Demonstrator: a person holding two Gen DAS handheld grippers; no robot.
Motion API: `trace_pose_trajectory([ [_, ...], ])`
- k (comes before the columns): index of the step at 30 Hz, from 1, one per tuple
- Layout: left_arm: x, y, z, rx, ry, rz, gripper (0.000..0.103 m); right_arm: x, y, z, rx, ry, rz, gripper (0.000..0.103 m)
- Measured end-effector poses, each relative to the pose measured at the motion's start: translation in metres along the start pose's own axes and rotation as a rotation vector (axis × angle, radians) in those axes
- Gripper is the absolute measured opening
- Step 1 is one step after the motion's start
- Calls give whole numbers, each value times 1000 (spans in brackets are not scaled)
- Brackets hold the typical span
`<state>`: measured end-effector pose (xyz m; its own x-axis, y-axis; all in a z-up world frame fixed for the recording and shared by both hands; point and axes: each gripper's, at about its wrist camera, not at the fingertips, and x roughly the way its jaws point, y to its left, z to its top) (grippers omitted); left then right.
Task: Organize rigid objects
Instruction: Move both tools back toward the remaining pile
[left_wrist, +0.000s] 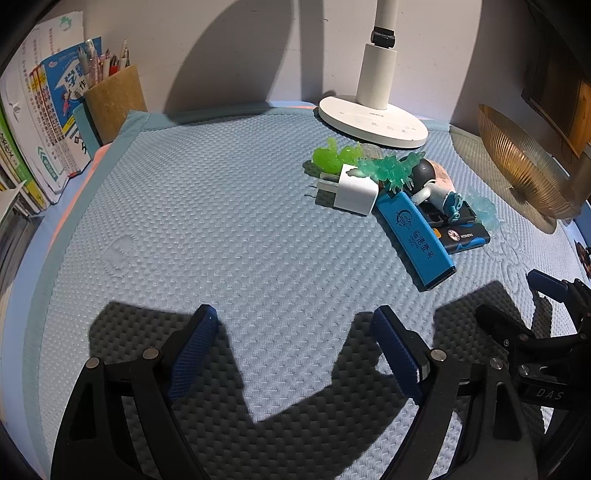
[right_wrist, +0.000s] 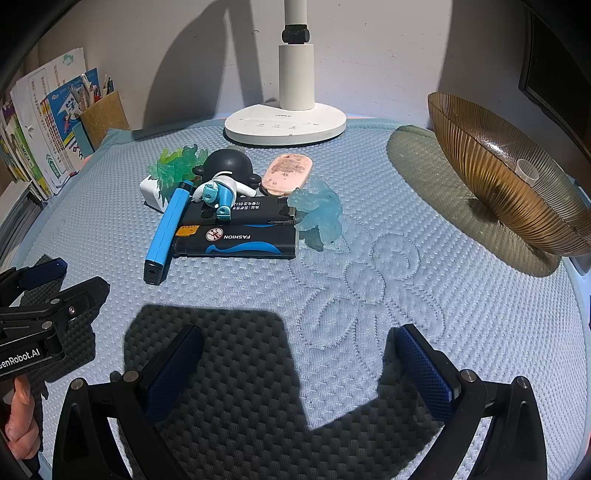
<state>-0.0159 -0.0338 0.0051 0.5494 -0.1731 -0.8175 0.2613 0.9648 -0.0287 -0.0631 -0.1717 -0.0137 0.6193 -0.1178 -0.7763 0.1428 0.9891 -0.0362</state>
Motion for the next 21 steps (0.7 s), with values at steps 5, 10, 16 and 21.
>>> trace_pose_trajectory([
  [5,-1,0,0,-4,-2,-8,85,0,0,0,-1,0,0,103],
  [10,-2,2,0,-19,-9,-26,85,0,0,0,-1,0,0,103],
  [16,-5,2,-1,-27,-21,-36,85,0,1,1,-2,1,0,103],
  [21,-9,3,-2,-30,-26,-63,85,0,1,1,1,1,-2,103],
])
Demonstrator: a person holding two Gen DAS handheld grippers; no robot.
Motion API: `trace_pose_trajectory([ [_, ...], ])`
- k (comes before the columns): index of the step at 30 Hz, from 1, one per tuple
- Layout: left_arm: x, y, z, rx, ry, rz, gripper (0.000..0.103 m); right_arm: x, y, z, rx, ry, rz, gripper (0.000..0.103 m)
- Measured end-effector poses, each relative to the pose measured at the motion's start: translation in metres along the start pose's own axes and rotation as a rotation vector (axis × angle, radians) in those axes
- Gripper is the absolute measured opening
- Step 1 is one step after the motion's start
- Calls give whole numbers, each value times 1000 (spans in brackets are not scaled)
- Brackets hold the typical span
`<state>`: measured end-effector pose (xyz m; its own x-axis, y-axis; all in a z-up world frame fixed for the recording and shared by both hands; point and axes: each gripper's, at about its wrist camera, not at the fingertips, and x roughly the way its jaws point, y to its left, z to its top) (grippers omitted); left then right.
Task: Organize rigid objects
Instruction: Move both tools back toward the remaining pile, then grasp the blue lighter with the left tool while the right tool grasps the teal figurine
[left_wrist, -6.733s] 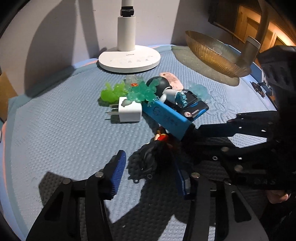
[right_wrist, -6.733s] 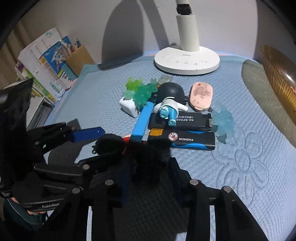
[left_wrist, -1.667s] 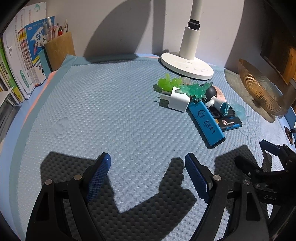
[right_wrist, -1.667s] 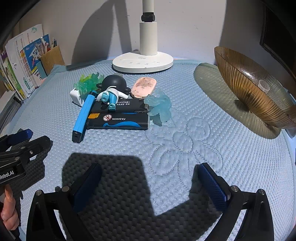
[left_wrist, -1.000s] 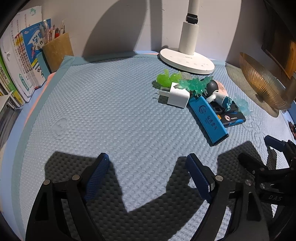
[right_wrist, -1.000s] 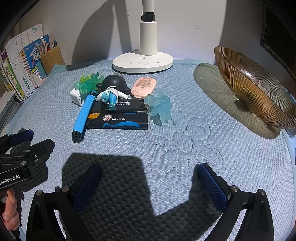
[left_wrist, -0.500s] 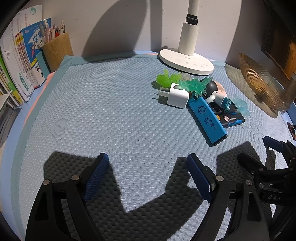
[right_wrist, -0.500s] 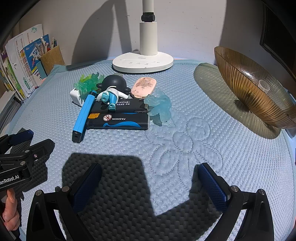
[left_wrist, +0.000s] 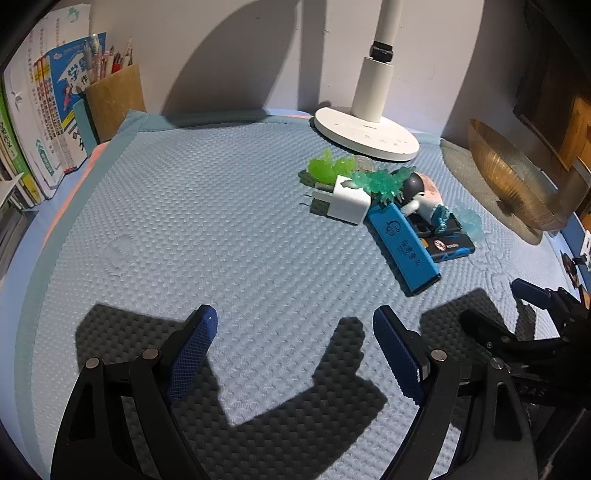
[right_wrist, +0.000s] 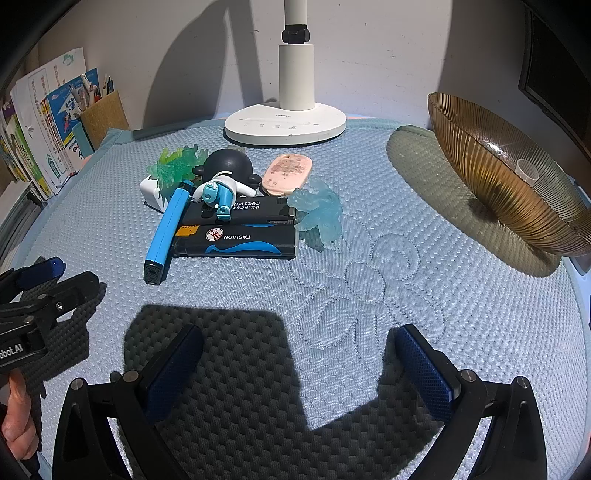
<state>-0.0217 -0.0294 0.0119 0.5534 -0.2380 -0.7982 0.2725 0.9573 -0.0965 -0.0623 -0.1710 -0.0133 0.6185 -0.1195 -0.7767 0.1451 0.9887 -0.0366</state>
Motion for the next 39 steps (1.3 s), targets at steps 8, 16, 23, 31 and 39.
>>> trace_pose_trajectory([
  [8,-19,-12,19,46,17,-96,85,-5,-1,2,-59,128,49,103],
  [16,12,-16,59,96,103,-187,61,-35,-22,9,-54,92,182,103],
  [23,24,-61,52,172,119,-278,54,-31,-38,52,14,29,191,69],
  [31,40,-69,48,188,122,-222,37,7,-32,76,5,17,150,65],
  [39,33,-53,44,151,92,-238,13,16,-44,73,51,40,231,34],
])
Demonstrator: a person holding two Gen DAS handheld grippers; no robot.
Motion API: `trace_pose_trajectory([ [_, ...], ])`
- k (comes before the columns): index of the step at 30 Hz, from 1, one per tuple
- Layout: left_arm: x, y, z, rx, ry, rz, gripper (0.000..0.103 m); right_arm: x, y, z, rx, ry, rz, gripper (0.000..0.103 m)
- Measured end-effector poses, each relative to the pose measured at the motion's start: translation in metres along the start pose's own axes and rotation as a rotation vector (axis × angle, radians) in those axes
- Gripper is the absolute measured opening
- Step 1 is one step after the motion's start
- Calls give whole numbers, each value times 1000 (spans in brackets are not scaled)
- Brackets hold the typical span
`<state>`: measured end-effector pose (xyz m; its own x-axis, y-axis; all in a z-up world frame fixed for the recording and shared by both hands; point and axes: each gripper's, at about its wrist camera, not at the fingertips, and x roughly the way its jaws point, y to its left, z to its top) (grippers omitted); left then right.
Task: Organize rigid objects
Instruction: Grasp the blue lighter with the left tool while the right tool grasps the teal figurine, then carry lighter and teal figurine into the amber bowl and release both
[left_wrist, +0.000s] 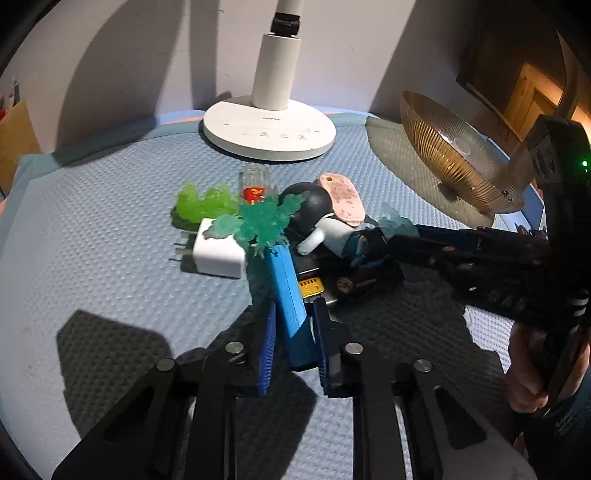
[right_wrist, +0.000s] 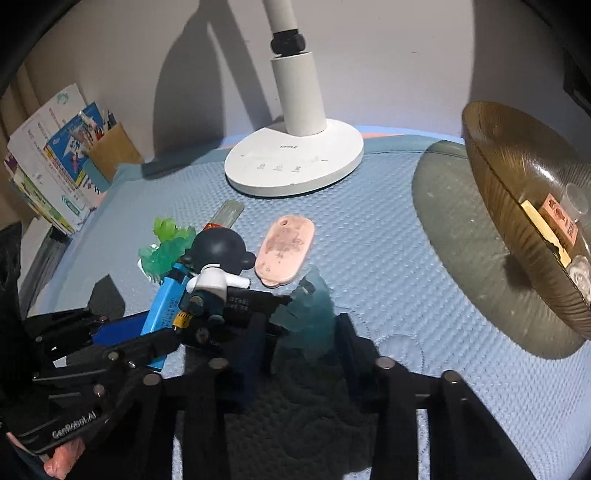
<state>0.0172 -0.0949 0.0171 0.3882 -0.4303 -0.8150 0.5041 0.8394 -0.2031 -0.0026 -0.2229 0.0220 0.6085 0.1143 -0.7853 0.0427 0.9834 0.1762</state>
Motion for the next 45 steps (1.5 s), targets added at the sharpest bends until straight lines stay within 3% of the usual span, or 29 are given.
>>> trace_pose_trajectory([
  [8,-39,1,-37,5,-17,-33,9,-60,15,-35,-34,-63,48,34],
  [14,-48,6,-67,-40,17,-34,9,-70,25,-81,-61,-20,49,34],
  [16,-49,15,-68,-82,15,-38,14,-65,21,-88,-46,2,59,34],
  [18,-52,21,-67,-97,2,22,27,-63,19,-95,-38,4,70,34],
  [20,-54,25,-67,-95,-3,72,28,-63,18,-99,-49,-6,60,34],
  [22,-55,27,-67,-96,9,75,31,-62,20,-104,-68,-1,46,34],
  [24,-54,23,-67,-77,24,72,40,-61,19,-109,-70,3,41,34],
  [27,-46,8,-67,-27,38,89,52,-57,17,-112,-59,15,43,45],
  [28,-43,3,-67,-8,42,95,52,-57,17,-112,-56,11,36,53],
  [31,-35,-13,-66,56,45,154,45,-56,18,-111,-46,10,48,54],
  [33,-33,-17,-65,72,34,188,22,-53,23,-110,-62,13,34,54],
  [36,-36,-14,-63,37,28,164,21,-49,38,-111,-114,-3,-31,51],
  [37,-38,-14,-63,37,23,169,21,-48,41,-112,-122,-9,-45,39],
  [40,-49,-17,-62,27,-9,129,21,-53,42,-113,-130,-34,-58,39],
  [45,-84,-46,-35,67,-116,88,21,-108,15,-93,-53,-162,-54,39],
])
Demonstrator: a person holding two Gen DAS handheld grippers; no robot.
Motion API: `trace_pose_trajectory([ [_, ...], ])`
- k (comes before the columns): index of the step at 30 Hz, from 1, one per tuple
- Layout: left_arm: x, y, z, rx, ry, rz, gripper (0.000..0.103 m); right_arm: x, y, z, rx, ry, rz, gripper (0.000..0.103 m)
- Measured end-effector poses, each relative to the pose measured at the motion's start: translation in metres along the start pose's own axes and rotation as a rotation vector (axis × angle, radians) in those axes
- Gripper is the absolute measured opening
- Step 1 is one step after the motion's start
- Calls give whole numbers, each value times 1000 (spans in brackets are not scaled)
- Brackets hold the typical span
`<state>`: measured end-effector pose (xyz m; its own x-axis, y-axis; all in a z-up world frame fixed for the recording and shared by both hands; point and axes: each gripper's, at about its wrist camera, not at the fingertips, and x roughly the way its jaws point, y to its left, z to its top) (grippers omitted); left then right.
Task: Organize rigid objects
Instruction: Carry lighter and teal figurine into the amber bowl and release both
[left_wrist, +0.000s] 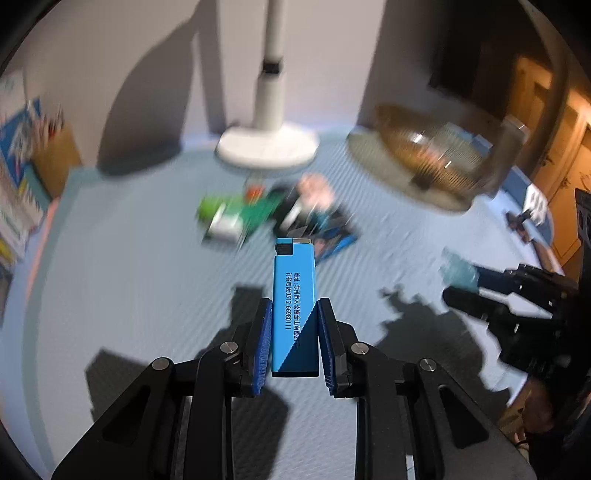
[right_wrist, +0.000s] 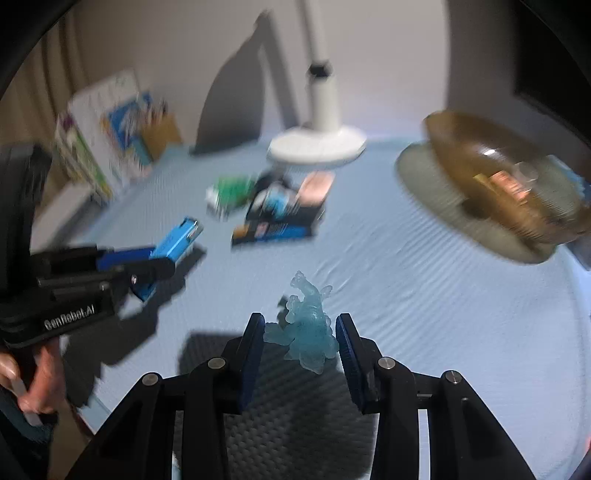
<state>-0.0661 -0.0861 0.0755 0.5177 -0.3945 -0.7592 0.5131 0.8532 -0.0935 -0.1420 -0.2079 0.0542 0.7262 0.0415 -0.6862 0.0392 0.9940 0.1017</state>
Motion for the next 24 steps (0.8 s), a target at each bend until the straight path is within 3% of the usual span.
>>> trace_pose_trajectory([
  [5,-10,-50,67,56,-121,-100,21,-61,-68,44,130,-172,-139,39],
  [8,9,-84,111,67,-142,-168,21,-70,-117,68,263,-204,-214,39],
  [10,26,-104,133,77,-140,-199,21,-63,-146,80,335,-178,-217,39],
  [12,56,-119,152,70,-96,-237,21,-41,-168,89,392,-88,-216,39],
  [15,98,-134,155,68,-21,-268,21,-11,-186,94,415,2,-168,39],
  [18,127,-146,152,68,31,-265,21,3,-191,93,393,37,-199,39],
  [22,141,-157,161,72,29,-266,21,17,-201,91,437,79,-168,39],
  [23,142,-159,164,84,35,-280,27,18,-205,91,453,88,-163,40],
  [24,140,-158,166,89,40,-281,43,17,-208,91,465,85,-160,41],
])
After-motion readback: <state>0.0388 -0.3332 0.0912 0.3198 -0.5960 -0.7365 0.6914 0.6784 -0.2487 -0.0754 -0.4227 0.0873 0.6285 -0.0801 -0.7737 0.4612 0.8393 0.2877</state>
